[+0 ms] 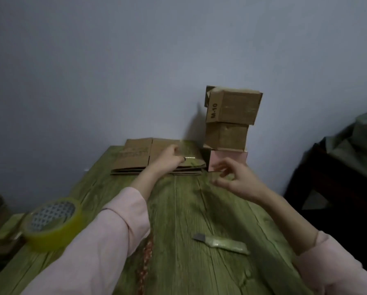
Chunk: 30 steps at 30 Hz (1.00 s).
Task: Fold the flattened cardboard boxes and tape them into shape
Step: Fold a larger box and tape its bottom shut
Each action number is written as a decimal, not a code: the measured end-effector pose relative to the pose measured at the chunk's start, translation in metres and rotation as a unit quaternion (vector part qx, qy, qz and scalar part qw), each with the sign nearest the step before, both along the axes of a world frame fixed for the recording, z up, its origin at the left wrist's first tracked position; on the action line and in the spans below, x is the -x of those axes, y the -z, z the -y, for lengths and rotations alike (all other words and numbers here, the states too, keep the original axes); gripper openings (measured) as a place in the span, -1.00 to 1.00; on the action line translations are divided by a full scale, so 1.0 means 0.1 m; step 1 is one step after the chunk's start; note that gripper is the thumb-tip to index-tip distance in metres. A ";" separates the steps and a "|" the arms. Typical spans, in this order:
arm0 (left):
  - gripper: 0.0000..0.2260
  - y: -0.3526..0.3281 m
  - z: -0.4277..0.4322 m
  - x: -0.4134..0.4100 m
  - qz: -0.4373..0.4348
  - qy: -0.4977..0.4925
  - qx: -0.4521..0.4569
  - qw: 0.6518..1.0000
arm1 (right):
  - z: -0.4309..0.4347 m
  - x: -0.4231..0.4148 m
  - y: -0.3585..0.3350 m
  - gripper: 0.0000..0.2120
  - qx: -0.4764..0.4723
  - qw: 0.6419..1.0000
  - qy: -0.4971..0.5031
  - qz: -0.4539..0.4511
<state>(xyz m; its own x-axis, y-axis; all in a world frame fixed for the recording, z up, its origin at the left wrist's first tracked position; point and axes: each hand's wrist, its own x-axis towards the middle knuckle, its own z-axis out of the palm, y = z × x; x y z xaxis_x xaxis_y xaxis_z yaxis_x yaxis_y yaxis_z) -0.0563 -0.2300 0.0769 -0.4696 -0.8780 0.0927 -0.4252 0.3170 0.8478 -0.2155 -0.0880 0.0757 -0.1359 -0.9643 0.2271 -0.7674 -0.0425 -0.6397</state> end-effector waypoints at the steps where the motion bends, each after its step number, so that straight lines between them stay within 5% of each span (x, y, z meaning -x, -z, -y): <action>1: -0.49 0.12 -0.05 -0.06 0.018 -0.001 -0.011 1.000 | -0.09 -0.03 0.13 -0.62 -0.074 0.997 -0.017 -0.025; 8: -0.53 0.61 -0.31 -0.33 0.006 -0.038 -0.064 0.997 | -0.56 -0.07 0.36 -0.51 -0.286 0.954 -0.062 -0.065; 14: -0.56 0.66 -0.33 -0.56 -0.002 -0.062 -0.051 0.997 | -0.40 0.09 0.48 -0.65 -0.193 0.976 0.098 -0.037; 19: -0.57 0.69 -0.25 -0.74 0.002 -0.078 -0.042 0.996 | -0.26 0.31 0.48 -0.57 -0.182 0.944 0.272 -0.032; 23: -0.58 0.69 -0.09 -0.76 0.011 -0.103 -0.022 0.994 | -0.06 0.36 0.35 -0.59 -0.199 0.942 0.265 -0.050; 26: -0.58 0.61 0.08 -0.72 0.018 -0.150 0.019 0.988 | 0.28 0.31 0.19 -0.69 -0.087 0.963 0.252 -0.049; 30: -0.49 0.51 0.36 -0.66 0.044 -0.217 0.042 0.974 | 0.86 0.19 0.12 -0.72 -0.017 0.970 0.222 0.093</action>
<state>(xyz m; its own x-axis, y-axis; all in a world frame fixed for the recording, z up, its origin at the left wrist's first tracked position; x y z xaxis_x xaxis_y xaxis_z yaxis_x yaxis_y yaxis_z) 0.0099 -0.2664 0.0259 -0.0644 -0.9868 0.1488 -0.6044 0.1572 0.7810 -0.2348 -0.1741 0.0636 -0.5758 -0.8075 0.1282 -0.5764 0.2897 -0.7641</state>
